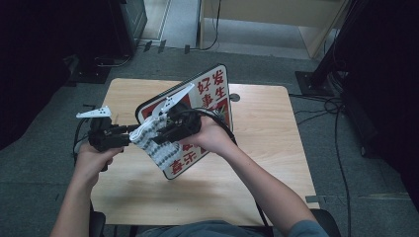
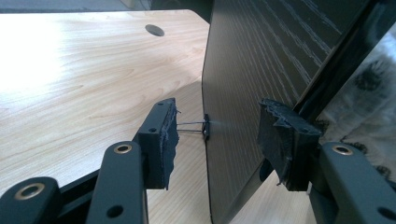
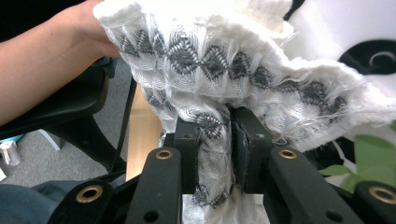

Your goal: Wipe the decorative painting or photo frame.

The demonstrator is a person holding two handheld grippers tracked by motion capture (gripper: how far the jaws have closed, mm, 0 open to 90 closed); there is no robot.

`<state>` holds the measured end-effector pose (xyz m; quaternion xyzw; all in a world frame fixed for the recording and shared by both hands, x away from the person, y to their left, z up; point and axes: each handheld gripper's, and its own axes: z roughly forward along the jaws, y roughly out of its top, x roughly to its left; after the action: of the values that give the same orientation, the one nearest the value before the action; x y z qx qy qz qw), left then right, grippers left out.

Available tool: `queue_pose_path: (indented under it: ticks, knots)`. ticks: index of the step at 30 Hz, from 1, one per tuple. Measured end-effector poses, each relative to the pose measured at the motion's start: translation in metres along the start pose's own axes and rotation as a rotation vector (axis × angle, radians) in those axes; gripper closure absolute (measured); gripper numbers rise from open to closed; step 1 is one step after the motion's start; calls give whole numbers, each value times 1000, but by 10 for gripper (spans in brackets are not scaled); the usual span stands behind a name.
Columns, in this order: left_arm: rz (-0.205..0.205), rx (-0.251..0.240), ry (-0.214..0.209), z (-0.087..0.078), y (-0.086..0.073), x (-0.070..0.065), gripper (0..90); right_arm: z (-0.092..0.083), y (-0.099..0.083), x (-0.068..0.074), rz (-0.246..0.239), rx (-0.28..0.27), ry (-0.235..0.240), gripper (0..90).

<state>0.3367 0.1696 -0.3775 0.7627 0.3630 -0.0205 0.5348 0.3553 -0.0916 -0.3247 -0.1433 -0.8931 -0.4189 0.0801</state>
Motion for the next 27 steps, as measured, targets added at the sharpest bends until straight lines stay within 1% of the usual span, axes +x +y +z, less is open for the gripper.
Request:
queue_pose_path:
  ticks: [16,22,27]
  knots:
    - [-1,1,2,0,0,0,482,7,-12,-3,6,8,10,744]
    - [0,4,2,0,0,0,483,9,-18,-3,18,9,12,744]
    - [3,7,4,0,0,0,483,12,-22,-4,15,9,14,744]
